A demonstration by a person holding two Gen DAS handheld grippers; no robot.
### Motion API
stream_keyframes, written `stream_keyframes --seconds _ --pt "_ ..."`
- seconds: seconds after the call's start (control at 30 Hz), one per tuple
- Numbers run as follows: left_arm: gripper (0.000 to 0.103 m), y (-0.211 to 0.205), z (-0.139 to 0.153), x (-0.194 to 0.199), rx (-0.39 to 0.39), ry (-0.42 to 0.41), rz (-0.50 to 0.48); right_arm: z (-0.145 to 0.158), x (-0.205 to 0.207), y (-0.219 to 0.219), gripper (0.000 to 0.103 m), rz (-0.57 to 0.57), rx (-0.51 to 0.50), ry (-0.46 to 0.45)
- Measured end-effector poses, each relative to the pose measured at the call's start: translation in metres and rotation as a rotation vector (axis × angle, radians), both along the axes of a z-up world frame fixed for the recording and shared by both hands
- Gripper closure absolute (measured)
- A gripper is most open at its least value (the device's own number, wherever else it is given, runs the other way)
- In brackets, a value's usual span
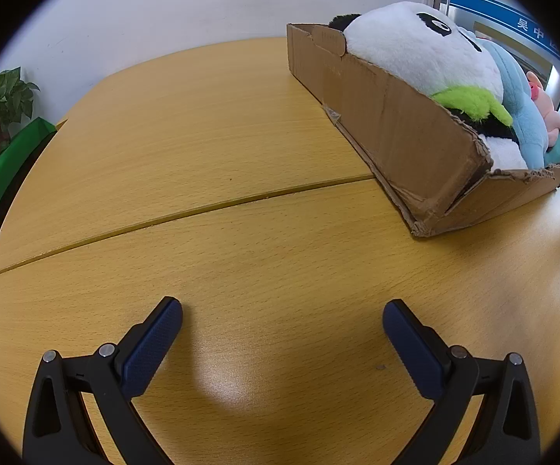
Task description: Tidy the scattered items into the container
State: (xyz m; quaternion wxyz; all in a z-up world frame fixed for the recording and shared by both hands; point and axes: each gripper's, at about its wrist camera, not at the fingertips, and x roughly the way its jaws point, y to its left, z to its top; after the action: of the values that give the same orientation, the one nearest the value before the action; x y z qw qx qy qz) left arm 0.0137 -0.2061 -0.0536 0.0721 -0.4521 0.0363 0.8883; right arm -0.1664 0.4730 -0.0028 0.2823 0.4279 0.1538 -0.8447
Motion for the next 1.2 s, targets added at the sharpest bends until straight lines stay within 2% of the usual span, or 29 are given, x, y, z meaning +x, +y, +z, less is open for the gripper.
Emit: stream_keyframes --seconds 1.2 --pt "0.0 0.005 0.0006 0.0031 -0.002 0.0 0.014 0.0006 -0.0017 0.0021 0.0 0.011 -0.003 0.004"
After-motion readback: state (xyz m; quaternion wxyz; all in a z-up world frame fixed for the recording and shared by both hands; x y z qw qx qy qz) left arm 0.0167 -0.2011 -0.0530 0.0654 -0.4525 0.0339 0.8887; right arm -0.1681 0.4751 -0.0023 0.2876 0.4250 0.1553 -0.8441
